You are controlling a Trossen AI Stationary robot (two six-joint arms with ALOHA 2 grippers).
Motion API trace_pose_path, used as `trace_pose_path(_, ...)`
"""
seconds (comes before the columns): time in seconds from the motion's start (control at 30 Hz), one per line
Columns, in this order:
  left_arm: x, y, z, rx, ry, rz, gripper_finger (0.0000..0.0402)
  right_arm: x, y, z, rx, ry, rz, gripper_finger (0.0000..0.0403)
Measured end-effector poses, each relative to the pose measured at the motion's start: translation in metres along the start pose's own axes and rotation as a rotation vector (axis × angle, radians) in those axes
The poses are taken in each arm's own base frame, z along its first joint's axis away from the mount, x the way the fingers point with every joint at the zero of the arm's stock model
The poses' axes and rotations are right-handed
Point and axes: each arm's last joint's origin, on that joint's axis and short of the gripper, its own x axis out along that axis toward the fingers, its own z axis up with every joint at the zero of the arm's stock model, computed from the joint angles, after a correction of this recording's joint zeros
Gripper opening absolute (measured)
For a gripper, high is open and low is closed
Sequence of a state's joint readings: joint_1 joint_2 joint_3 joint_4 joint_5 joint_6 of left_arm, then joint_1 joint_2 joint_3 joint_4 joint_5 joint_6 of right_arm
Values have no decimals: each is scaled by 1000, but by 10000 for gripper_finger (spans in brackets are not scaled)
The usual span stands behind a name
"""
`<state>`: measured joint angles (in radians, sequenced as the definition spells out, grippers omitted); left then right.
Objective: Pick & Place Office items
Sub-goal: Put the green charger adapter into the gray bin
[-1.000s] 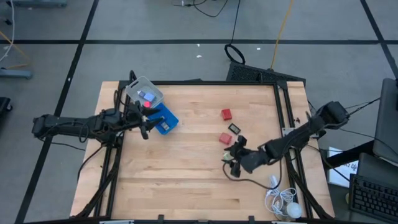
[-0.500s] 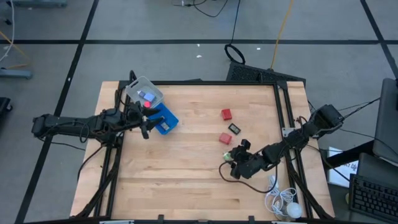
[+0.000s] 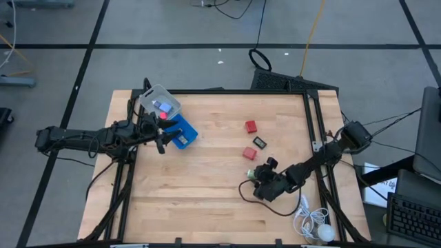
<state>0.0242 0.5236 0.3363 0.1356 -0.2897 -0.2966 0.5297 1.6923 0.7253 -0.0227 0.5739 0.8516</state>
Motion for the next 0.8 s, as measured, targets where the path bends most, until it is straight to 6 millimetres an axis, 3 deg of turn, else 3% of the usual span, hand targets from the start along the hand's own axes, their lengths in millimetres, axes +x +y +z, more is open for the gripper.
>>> trace_pose_path(0.3,0,0,0,1,0,1,241,0,3,-4,-167,-10,3,210)
trace_pose_path(0.67,0,0,0,2,0,1,241,0,4,-4,-197,16,29,208)
trace_pose_path(0.8,0,0,0,2,0,1,241,0,4,-4,-218,20,40,190)
